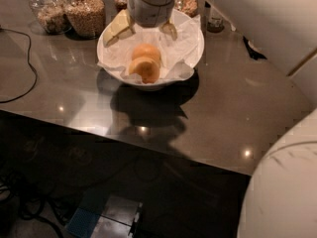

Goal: Pick orange from white bowl

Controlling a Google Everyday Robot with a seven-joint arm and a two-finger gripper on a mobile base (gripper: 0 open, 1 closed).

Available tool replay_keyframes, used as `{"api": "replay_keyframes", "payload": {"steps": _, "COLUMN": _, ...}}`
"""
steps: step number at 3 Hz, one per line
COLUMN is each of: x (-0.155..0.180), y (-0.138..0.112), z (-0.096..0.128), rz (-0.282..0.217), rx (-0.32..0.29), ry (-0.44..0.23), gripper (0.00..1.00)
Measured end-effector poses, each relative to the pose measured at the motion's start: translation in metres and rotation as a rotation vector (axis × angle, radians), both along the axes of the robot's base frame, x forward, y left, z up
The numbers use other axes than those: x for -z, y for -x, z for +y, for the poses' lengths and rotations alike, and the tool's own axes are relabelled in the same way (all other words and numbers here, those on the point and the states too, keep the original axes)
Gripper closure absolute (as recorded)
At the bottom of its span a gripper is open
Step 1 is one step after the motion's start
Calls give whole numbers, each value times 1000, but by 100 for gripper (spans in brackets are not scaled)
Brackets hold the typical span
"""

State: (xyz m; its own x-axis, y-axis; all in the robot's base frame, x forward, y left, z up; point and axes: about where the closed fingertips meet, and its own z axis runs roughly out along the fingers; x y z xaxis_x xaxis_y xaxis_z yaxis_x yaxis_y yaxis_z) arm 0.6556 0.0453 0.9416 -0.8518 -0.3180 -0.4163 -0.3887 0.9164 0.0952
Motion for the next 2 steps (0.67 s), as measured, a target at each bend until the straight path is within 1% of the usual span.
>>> {"api": "replay_keyframes", "payload": {"steps": 1, "x": 20, "y": 7, "z": -14, "rz": 25, "rx": 66, "ry": -64, "gripper": 0}}
{"api": "replay_keyframes", "payload": {"steps": 2, "x": 20, "y": 8, "z": -14, "rz": 15, "rx": 63, "ry": -60, "gripper": 0}}
